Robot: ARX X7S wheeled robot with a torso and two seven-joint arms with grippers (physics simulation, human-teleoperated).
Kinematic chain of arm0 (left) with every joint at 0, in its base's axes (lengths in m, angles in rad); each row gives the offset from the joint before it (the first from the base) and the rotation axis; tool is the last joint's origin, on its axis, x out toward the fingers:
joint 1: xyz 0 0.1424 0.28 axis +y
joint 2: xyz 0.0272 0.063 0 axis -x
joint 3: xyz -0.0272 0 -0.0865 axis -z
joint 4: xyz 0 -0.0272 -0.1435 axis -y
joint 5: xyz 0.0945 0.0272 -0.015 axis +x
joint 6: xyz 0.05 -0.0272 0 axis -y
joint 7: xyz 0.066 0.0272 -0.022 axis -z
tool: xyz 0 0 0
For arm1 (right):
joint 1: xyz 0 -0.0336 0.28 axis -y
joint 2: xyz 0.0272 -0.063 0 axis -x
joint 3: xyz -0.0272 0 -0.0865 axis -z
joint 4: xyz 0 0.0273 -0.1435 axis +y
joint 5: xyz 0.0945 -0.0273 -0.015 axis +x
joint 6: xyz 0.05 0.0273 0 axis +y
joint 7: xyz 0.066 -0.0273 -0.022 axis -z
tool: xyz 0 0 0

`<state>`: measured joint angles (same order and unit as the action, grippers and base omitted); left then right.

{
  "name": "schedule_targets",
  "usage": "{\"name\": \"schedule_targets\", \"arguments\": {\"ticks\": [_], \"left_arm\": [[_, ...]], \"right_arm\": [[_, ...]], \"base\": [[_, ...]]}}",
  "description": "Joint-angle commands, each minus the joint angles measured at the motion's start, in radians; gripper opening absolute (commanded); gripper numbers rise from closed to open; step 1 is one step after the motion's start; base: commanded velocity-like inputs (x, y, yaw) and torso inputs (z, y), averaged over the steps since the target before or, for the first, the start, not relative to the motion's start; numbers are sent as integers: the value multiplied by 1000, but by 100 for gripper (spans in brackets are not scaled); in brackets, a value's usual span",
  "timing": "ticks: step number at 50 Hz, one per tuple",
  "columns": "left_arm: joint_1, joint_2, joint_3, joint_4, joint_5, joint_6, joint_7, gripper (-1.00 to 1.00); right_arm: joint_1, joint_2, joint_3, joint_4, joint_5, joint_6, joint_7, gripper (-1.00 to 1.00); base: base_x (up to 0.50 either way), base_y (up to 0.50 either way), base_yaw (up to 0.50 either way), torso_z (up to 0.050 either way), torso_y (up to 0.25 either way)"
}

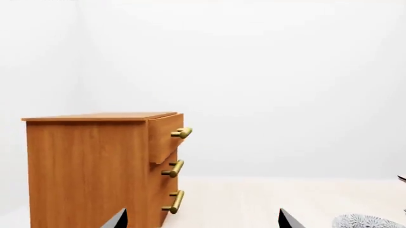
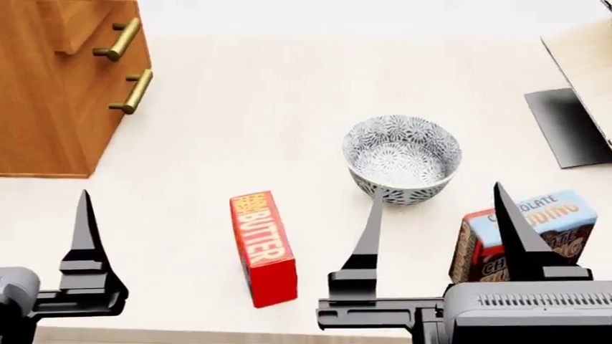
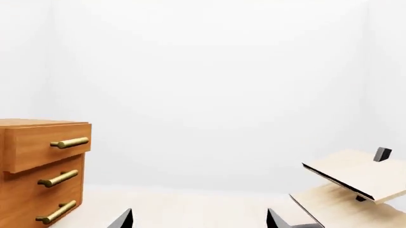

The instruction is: Close the top drawer of the cabinet and put the bowl on top of it.

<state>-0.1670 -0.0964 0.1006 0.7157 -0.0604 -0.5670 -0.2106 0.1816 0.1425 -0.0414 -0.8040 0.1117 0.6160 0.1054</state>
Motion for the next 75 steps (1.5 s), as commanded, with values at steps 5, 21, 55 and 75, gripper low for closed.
{"name": "schedule_targets", "arguments": {"ticks": [5,21,55,75], "left_arm": [[0,-18,8,12,-19,-1,-23,100],[0,-37,22,17,-30,-3,-40,100],[8,-61,34,-2,-58,25,-70,100],[8,-72,47,-9,-67,34,-87,100]], "right_arm": [[-1,17,-14,2,10,-13,8,100],[-5,29,-28,27,16,-31,17,100],[-21,58,-62,43,14,-55,37,100],[-28,71,-68,45,21,-85,46,100]], "base": [[0,500,0,0,0],[0,499,0,0,0],[0,228,0,0,0],[278,0,0,0,0]]}}
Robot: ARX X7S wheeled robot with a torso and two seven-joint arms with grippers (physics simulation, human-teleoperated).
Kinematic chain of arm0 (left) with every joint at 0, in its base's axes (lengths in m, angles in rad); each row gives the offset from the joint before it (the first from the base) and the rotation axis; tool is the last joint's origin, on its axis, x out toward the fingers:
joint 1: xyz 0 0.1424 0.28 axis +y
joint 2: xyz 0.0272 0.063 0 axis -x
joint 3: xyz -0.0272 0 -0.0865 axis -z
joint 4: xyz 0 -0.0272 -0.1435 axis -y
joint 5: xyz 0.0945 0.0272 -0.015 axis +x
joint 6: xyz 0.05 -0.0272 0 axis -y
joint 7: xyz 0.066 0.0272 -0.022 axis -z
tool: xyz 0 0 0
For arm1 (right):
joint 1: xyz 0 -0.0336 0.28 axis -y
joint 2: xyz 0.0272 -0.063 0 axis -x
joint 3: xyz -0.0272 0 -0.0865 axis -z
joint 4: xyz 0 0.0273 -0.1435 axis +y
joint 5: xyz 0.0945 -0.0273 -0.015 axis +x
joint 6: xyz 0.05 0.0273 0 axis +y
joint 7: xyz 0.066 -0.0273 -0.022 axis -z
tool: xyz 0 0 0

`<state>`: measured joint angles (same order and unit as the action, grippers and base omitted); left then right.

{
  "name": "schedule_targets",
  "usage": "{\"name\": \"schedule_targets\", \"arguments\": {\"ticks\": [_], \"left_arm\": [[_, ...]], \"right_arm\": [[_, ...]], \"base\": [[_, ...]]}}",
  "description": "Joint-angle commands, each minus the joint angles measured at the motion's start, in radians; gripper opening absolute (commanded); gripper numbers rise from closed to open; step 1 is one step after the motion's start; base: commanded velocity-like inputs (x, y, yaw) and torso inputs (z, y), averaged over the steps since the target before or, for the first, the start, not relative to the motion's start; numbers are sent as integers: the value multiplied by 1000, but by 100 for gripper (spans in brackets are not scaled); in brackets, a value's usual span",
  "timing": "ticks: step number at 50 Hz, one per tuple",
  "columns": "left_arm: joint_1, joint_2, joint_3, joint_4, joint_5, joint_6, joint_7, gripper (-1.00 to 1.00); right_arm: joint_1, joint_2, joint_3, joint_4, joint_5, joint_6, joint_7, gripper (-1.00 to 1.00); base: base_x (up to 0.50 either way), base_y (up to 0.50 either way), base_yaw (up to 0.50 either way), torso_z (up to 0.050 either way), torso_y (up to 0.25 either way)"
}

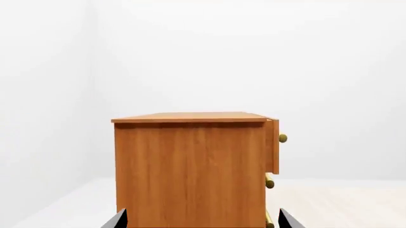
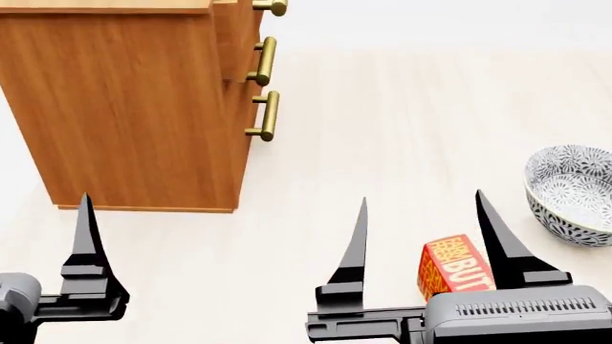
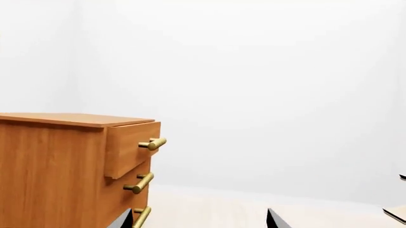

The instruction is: Close the top drawer of the cabinet and put the bowl on top of it.

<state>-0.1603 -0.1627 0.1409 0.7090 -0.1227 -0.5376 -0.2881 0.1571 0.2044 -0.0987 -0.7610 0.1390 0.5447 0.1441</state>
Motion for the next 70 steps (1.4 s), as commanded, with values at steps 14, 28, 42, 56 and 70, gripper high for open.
{"name": "schedule_targets", "arguments": {"ticks": [14,28,42,56,70], "left_arm": [[-1,-14,10,-8,-16,12,-17,100],[4,-26,15,-9,-28,21,-31,100],[0,-37,24,-11,-36,22,-45,100],[4,-47,24,-7,-45,26,-57,100],[1,-55,28,2,-53,22,-67,100]], "right_arm": [[4,18,-22,13,-2,-2,14,100],[0,32,-49,13,-24,-10,30,100],[-11,34,-31,18,12,-43,24,100],[7,48,-53,12,8,9,34,100],[12,55,-60,5,14,14,41,100]], "base": [[0,-32,0,0,0],[0,0,0,0,0],[385,4,0,0,0],[497,0,0,0,0],[500,0,0,0,1]]}}
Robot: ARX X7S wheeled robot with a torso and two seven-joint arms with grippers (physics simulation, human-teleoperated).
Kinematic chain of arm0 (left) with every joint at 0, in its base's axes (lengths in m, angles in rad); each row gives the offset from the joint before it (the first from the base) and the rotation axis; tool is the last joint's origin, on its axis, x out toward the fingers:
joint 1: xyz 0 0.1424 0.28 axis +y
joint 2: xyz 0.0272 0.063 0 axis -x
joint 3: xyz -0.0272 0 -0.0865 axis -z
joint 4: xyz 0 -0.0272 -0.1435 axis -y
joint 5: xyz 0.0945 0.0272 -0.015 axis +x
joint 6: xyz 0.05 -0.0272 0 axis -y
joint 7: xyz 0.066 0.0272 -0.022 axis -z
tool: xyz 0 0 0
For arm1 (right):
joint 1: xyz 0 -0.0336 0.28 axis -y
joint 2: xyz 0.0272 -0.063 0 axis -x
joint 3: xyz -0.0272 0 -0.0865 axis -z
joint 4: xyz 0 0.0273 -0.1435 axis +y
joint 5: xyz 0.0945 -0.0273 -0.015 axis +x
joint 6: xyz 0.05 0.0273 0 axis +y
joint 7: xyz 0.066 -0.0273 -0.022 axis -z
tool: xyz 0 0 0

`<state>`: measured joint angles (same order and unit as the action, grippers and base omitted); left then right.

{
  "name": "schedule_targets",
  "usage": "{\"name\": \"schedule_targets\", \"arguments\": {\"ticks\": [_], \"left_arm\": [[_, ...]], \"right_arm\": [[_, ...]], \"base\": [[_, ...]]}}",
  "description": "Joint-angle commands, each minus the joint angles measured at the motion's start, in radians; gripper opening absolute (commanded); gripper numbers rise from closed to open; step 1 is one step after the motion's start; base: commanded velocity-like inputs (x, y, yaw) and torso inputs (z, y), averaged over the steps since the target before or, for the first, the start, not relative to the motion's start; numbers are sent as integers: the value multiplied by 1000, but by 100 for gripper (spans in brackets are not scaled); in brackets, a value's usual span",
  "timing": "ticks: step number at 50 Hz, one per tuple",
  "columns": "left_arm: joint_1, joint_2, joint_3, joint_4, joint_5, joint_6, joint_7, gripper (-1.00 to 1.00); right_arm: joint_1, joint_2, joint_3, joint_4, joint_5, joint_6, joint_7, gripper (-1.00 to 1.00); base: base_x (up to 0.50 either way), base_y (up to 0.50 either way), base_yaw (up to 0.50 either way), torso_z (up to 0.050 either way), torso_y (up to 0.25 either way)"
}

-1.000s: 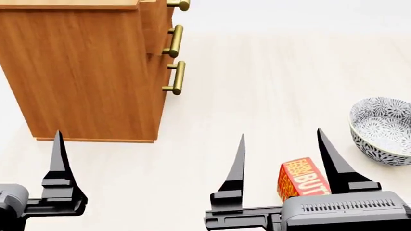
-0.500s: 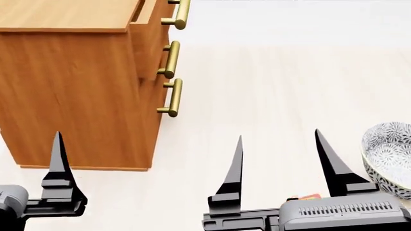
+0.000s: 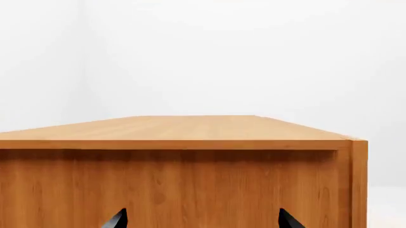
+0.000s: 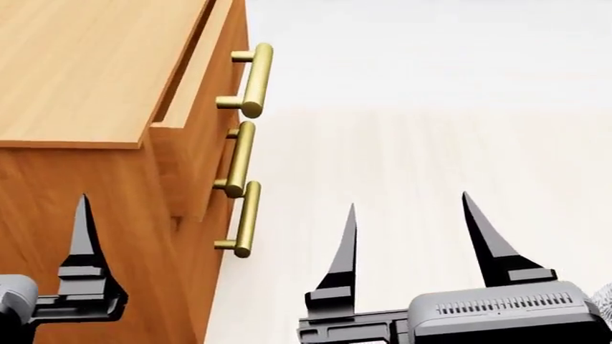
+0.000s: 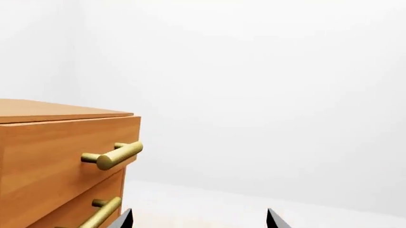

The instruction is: Close the top drawer of the cabinet and put the bowl on top of it.

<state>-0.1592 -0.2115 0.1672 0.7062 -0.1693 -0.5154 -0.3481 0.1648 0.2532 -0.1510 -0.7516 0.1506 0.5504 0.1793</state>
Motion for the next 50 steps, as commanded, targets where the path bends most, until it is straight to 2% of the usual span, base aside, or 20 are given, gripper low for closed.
{"name": "schedule_targets", "arguments": {"ticks": [1,26,32,41,50], "left_arm": [[0,-7,2,3,-7,1,-8,100],[5,-20,6,0,-19,12,-24,100],[4,-23,8,7,-22,8,-28,100],[4,-28,12,9,-23,10,-34,100],[0,-33,10,12,-31,7,-37,100]], "right_arm": [[4,6,-8,-4,2,7,7,100],[29,20,-21,36,-1,10,18,100],[151,33,-19,87,0,101,9,100],[412,41,-35,289,-3,234,-20,100],[635,17,-128,565,-64,232,-26,100]], "base": [[500,0,0,0,10],[489,0,0,0,0],[0,0,0,0,0],[0,0,0,0,0],[0,0,0,0,0]]}}
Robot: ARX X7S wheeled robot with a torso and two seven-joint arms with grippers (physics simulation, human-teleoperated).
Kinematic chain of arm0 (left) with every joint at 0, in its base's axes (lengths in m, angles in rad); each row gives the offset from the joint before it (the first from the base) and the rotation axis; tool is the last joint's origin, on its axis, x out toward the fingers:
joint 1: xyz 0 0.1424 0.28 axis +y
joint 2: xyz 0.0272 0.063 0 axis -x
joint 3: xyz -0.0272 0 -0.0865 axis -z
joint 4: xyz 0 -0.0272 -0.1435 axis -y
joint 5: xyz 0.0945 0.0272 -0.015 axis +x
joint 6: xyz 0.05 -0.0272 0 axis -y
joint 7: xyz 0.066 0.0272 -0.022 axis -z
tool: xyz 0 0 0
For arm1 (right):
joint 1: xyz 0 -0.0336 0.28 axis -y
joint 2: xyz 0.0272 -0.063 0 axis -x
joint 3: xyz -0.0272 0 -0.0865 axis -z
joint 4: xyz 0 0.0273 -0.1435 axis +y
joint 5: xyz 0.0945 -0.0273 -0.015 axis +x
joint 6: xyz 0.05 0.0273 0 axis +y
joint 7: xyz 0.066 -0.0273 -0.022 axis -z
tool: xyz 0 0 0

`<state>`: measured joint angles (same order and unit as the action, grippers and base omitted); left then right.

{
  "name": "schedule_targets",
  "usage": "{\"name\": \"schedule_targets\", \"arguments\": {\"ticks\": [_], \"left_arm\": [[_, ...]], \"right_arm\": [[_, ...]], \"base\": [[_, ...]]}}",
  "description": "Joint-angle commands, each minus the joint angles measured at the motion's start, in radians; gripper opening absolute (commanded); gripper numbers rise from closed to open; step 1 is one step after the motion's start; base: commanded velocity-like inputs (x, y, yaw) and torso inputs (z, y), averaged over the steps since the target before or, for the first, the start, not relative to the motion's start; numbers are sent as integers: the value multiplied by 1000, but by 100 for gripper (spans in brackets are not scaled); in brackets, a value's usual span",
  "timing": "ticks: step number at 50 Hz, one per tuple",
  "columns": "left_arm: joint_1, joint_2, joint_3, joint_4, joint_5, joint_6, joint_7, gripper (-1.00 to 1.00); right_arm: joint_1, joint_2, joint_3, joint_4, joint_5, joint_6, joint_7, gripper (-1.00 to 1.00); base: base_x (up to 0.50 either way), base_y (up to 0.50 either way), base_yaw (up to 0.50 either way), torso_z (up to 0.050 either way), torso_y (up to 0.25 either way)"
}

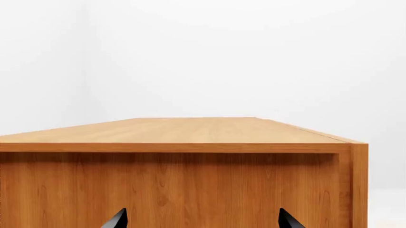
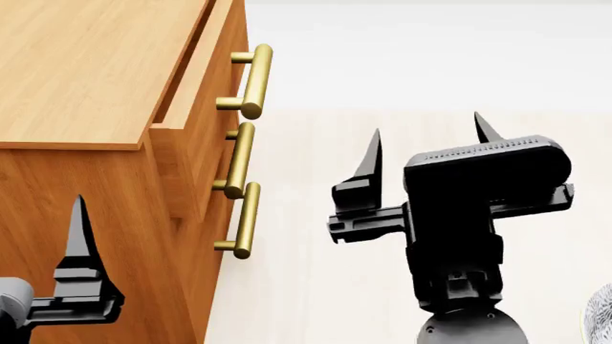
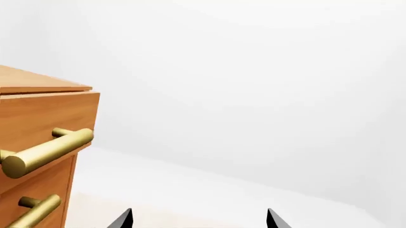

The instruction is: Close the top drawer of the cabinet and put the bowl on top of it.

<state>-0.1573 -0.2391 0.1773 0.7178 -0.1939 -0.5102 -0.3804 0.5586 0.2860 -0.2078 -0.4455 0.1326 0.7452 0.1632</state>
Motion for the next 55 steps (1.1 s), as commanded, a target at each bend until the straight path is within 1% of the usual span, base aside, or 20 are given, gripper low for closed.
{"name": "schedule_targets", "arguments": {"ticks": [1,3,10,21,28,34,43,49,55], "left_arm": [[-3,-5,-1,2,-8,0,-5,100],[-2,-5,-1,-3,-9,6,-6,100],[-4,-12,-3,8,-12,-7,-12,100],[-3,-18,8,23,-8,-21,-25,100],[1,-22,6,6,-11,-6,-23,100],[2,-25,7,1,-12,-4,-25,100],[2,-30,15,-5,-10,-2,-29,100],[4,-33,13,-17,-14,7,-29,100],[0,-35,16,-27,-15,9,-30,100]], "right_arm": [[253,-22,-73,277,-51,24,-5,100],[277,-40,-65,311,-40,16,-6,100],[391,-106,-119,529,-60,-50,-7,100],[491,-191,-174,727,-58,-125,-24,100],[551,-261,-197,915,-31,-233,-38,100],[570,-281,-271,958,53,-257,-17,100],[587,-282,-436,1039,206,-344,27,100],[605,-283,-520,1068,284,-380,53,100],[626,-281,-618,1045,366,-389,92,100]], "base": [[0,0,0,0,0],[0,0,0,0,0],[0,0,0,0,0],[0,0,0,0,0],[0,0,0,0,0],[0,0,0,0,0],[0,0,0,0,0],[0,0,0,0,0],[0,0,1,0,0]]}}
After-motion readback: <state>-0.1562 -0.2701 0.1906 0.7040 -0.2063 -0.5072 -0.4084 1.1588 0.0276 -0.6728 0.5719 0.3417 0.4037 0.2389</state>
